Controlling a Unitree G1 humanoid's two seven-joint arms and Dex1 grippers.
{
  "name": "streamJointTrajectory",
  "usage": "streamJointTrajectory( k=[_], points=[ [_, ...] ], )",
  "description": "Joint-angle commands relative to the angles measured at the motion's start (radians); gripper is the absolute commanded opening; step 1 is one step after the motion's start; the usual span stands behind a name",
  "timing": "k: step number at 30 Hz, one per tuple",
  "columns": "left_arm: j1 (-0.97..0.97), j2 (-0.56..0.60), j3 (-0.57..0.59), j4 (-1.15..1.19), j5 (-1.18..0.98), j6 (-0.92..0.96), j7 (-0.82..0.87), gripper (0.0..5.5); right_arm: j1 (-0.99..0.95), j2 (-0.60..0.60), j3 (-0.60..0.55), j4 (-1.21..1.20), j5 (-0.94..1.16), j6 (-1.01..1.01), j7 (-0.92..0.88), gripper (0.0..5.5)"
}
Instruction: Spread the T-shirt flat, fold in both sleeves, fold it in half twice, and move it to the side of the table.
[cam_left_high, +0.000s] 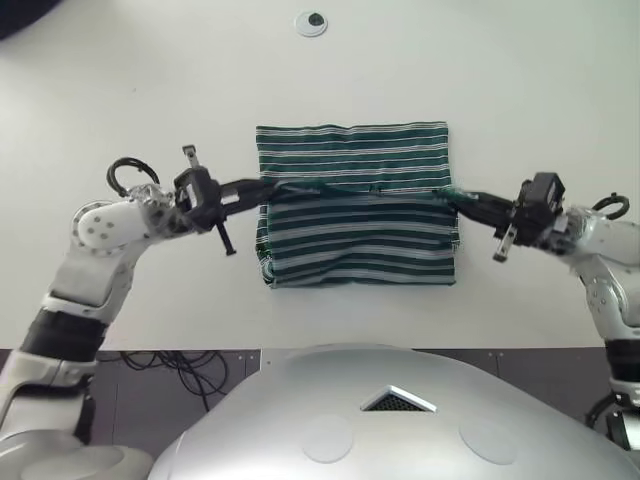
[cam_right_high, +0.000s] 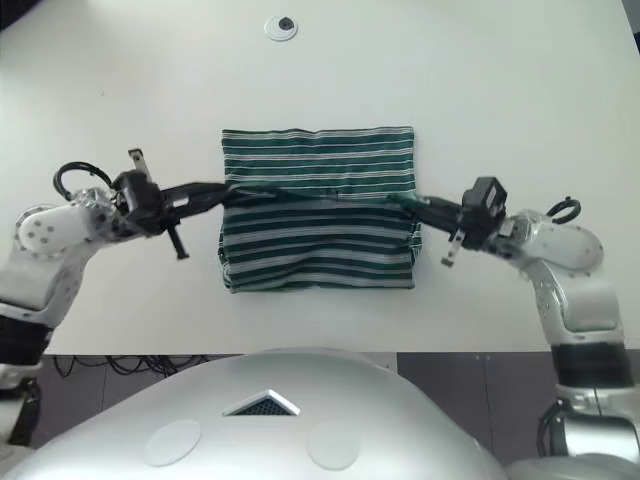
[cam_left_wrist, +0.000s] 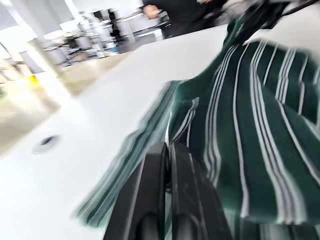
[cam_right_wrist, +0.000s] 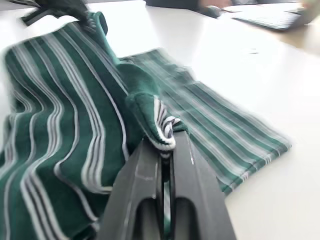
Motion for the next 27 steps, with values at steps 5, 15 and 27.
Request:
streamJointTrajectory(
  k=[5, 15, 27],
  points=[
    [-0.235, -0.153, -0.058, 0.345, 0.457, -0.091, 0.238, 0.03, -0.288, 0.162, 0.088, 0.26, -0.246, -0.029, -0.157, 0.0],
    [-0.327, -0.222, -0.05, 0.504, 0.567, -0.139, 0.32, 0.32, -0.401, 0.224, 0.087, 0.456, -0.33, -0.051, -0.183, 0.34],
    [-0.256, -0.181, 0.038, 0.355, 0.445, -0.271, 0.298, 1.43, -0.348, 0.218, 0.04, 0.33, -0.316, -0.112, -0.205, 2.35]
  ],
)
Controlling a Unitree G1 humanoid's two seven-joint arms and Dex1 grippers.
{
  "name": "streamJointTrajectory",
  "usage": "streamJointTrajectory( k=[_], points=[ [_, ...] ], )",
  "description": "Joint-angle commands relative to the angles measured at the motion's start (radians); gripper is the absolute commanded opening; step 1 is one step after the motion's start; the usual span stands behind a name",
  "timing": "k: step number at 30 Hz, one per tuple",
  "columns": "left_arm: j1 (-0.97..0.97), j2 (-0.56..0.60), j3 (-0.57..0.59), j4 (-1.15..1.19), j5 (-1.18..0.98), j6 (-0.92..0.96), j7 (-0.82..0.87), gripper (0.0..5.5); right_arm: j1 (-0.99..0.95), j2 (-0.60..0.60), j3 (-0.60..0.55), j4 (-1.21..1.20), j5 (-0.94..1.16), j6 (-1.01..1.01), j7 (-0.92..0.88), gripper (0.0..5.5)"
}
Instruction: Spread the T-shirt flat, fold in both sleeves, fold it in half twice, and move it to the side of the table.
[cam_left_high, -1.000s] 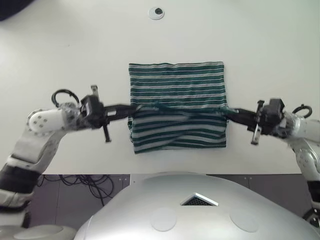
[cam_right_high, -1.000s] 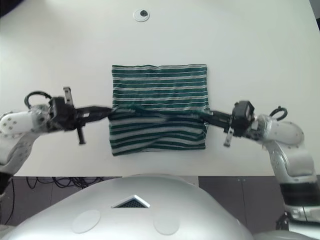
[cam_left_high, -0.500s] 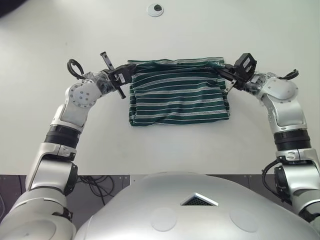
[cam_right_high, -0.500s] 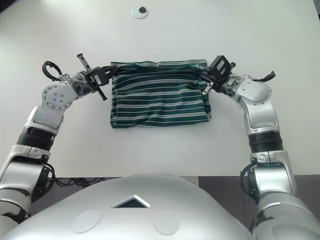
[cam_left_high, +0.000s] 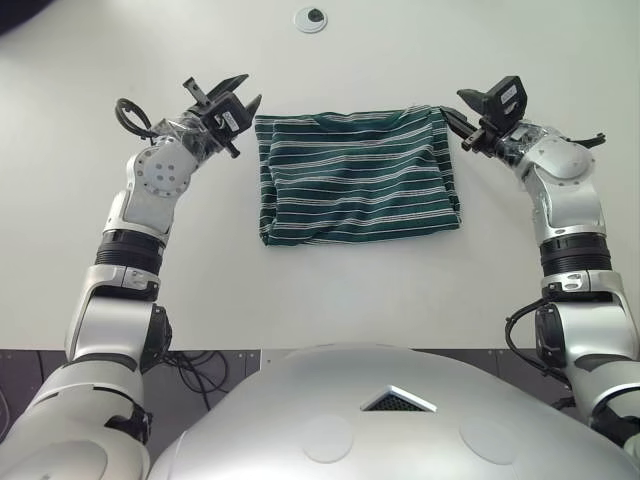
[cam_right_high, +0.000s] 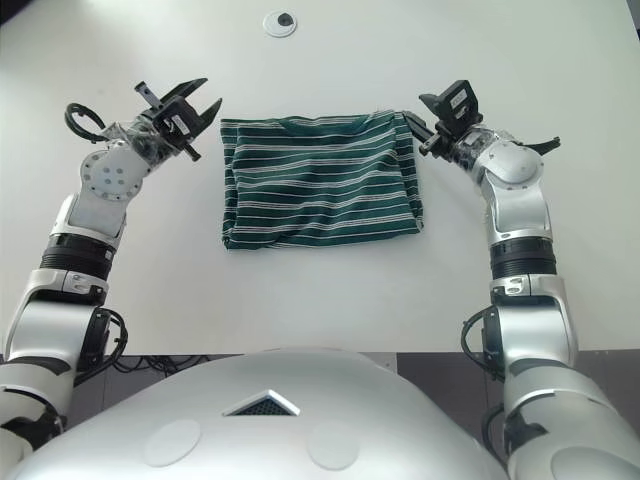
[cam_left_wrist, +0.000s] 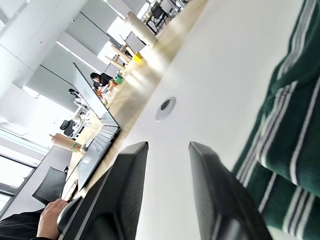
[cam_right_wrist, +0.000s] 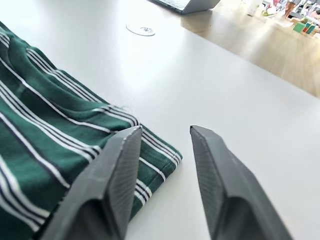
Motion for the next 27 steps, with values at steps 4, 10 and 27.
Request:
streamJointTrajectory(
  k=[4, 10, 27],
  points=[
    [0.244, 0.106, -0.103, -0.403, -0.21, -0.082, -0.337, 1.43, 0.151, -0.088, 0.078, -0.28, -0.103, -0.127, 0.108, 2.35],
    [0.317, 0.187, -0.192, -0.478, -0.15, -0.05, -0.501, 1.43, 0.196, -0.201, 0.177, -0.267, -0.306, -0.244, 0.152, 2.35],
    [-0.403, 0.221, -0.549, 0.075, 1.077, -0.231, 0.352, 1.43, 0.229, -0.035, 0.462, -0.616, -0.224, -0.202, 0.306, 2.35]
  ],
)
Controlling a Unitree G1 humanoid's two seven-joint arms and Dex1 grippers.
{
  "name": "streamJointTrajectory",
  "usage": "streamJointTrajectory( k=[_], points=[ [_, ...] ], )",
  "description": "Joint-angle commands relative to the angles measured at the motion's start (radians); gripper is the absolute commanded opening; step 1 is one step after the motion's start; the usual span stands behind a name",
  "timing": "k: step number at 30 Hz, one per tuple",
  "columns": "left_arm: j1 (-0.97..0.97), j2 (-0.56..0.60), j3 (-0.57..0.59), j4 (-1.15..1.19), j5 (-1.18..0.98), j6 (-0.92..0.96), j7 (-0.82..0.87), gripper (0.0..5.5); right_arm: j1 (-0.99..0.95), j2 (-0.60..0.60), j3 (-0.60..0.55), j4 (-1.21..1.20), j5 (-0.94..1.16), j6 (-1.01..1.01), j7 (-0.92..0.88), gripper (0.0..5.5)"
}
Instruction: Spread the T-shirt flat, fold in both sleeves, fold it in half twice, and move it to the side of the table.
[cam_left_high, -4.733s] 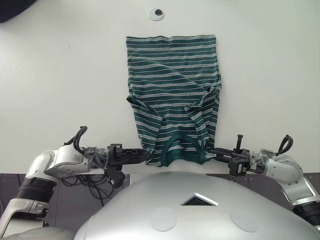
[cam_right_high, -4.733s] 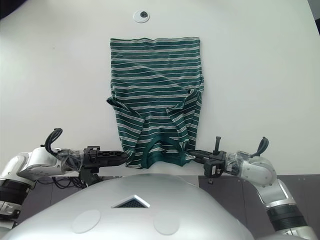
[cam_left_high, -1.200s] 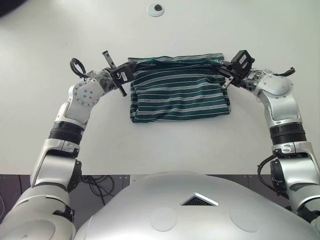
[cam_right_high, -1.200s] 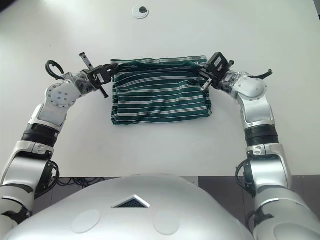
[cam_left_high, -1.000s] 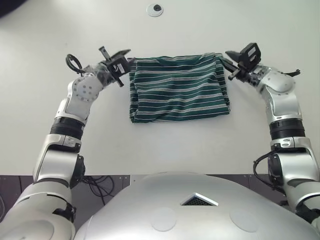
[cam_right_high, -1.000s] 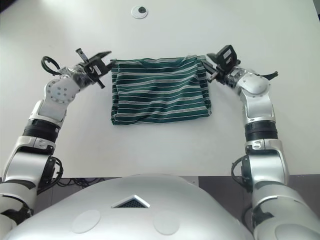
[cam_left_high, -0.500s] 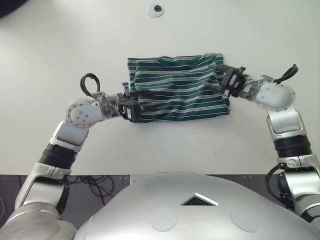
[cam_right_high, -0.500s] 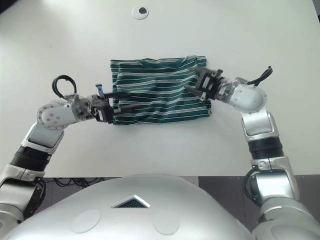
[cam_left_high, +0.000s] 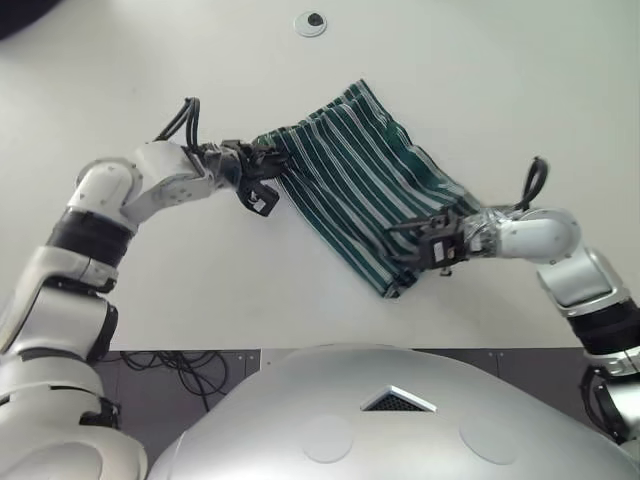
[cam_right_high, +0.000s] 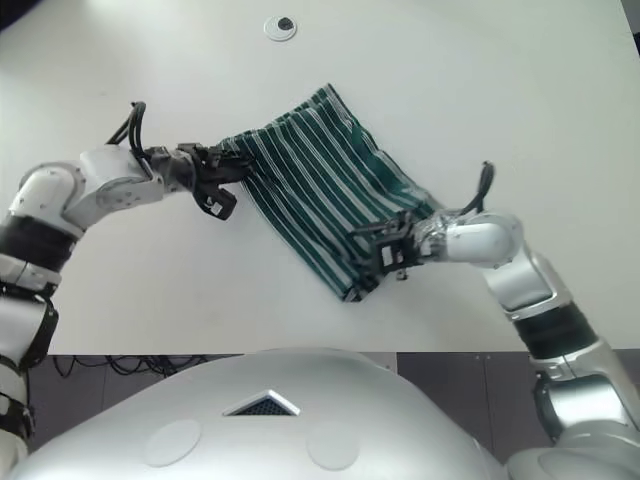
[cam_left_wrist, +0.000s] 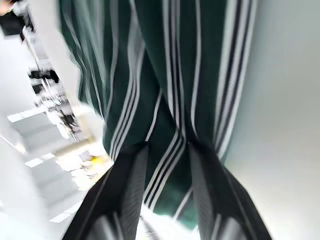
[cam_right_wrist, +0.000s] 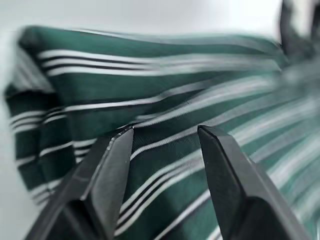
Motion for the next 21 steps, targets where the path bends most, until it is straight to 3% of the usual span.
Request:
streamJointTrajectory(
  k=[1, 6, 9, 13, 16, 21],
  points=[
    [-0.165, -0.003, -0.105, 0.143, 0.232, -0.004, 0.268, 1.43, -0.085, 0.213, 0.045, -0.024, -0.023, -0.003, -0.135, 2.35],
    [-0.117, 0.054, -0.024, 0.253, 0.123, -0.014, 0.439, 1.43, 0.006, 0.133, -0.169, -0.107, 0.16, 0.113, -0.159, 2.35],
    [-0.048, 0.084, 0.052, 0.259, -0.049, -0.097, 0.45, 1.43, 0.071, 0.07, -0.283, -0.115, 0.201, 0.116, -0.165, 2.35],
    [0.174, 0.192, 0.115, 0.118, -0.529, -0.296, 0.263, 1.43, 0.199, -0.007, -0.404, -0.061, 0.248, 0.045, -0.123, 2.35],
    [0.359, 0.325, 0.055, -0.026, -0.815, -0.34, 0.098, 1.67, 0.305, -0.073, -0.452, 0.025, 0.252, -0.025, -0.058, 2.37],
    [0.622, 0.43, 0.009, -0.191, -0.919, -0.277, -0.116, 2.34, 0.38, -0.122, -0.454, 0.131, 0.214, -0.169, 0.004, 2.75]
  ],
)
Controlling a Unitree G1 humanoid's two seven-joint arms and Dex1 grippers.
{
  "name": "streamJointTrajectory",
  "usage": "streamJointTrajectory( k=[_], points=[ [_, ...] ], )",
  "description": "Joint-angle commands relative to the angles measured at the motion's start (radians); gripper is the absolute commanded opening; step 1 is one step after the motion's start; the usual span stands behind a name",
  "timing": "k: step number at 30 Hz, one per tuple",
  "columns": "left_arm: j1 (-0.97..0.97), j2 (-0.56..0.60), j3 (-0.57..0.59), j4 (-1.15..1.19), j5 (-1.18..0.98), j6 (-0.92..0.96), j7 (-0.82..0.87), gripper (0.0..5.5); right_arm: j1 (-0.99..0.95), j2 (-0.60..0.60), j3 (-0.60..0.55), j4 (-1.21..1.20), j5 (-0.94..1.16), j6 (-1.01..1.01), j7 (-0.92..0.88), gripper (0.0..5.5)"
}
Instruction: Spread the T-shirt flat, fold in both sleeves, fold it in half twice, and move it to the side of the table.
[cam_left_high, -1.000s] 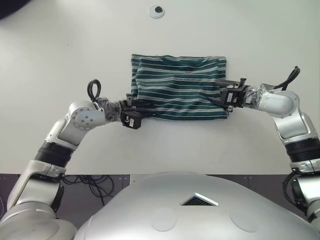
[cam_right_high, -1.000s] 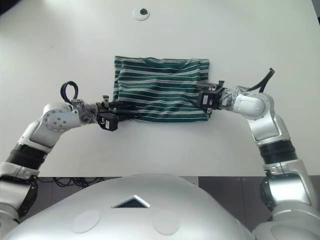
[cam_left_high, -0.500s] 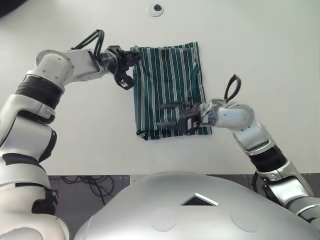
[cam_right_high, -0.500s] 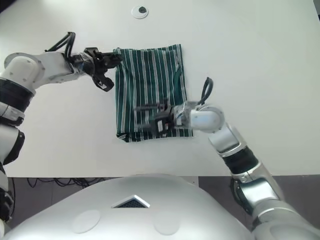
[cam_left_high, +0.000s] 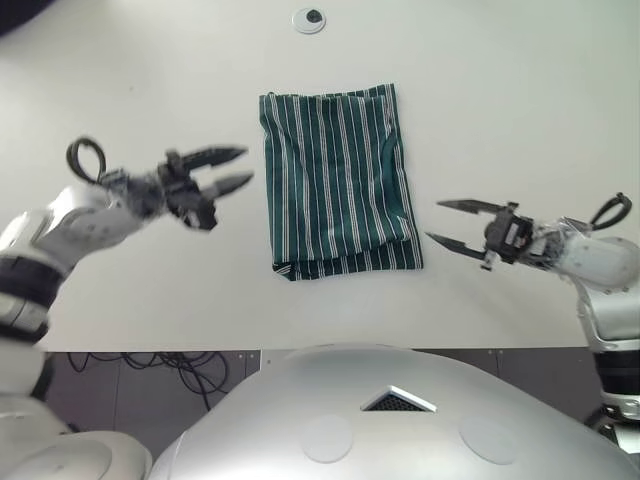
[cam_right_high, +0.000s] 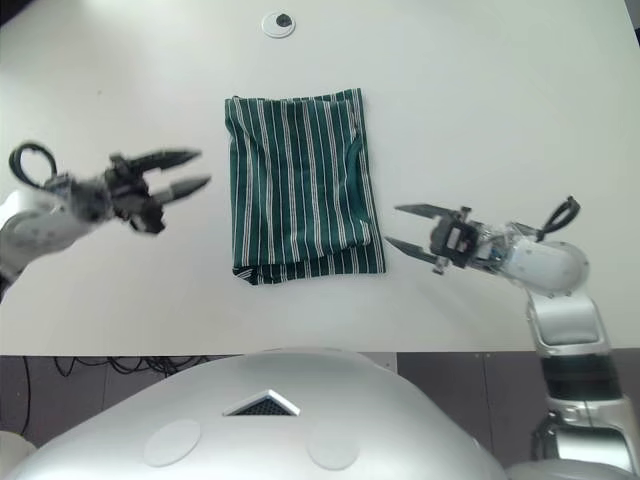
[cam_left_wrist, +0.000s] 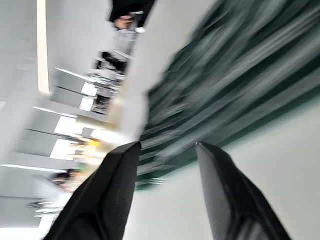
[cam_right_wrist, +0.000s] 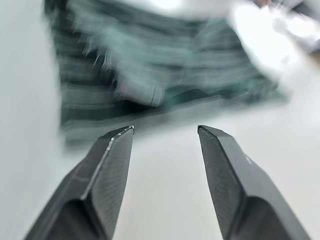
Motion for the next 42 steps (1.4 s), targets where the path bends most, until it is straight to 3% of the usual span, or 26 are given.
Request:
streamJointTrajectory(
  k=[1, 3, 8, 18, 22, 27, 39, 42],
  points=[
    [0.132, 0.026, 0.001, -0.088, -0.017, 0.049, -0.123, 2.51, 0.03, -0.019, 0.024, 0.054, -0.045, -0.127, 0.029, 2.94],
    [0.14, -0.006, 0.027, -0.09, 0.043, 0.054, -0.144, 2.76, 0.013, -0.004, 0.054, 0.091, -0.113, -0.203, 0.006, 3.24],
    [0.152, -0.11, 0.081, -0.075, 0.186, 0.018, -0.114, 2.76, -0.035, 0.044, 0.131, 0.184, -0.229, -0.338, -0.065, 3.24],
    [0.125, -0.247, 0.12, -0.032, 0.353, -0.028, -0.091, 2.76, -0.183, 0.113, 0.277, 0.27, -0.315, -0.382, -0.172, 3.24],
    [0.118, -0.259, 0.118, -0.015, 0.369, -0.035, -0.099, 2.14, -0.213, 0.11, 0.318, 0.274, -0.323, -0.384, -0.191, 3.27],
    [0.117, -0.255, 0.123, -0.008, 0.376, -0.039, -0.114, 1.31, -0.221, 0.089, 0.352, 0.277, -0.319, -0.373, -0.196, 2.22],
    [0.109, -0.261, 0.128, -0.021, 0.346, -0.04, -0.135, 0.14, -0.22, 0.06, 0.363, 0.264, -0.298, -0.339, -0.182, 0.09],
    [0.107, -0.263, 0.125, -0.027, 0.312, -0.035, -0.155, 0.12, -0.215, 0.058, 0.364, 0.245, -0.261, -0.317, -0.164, 0.0]
  ],
)
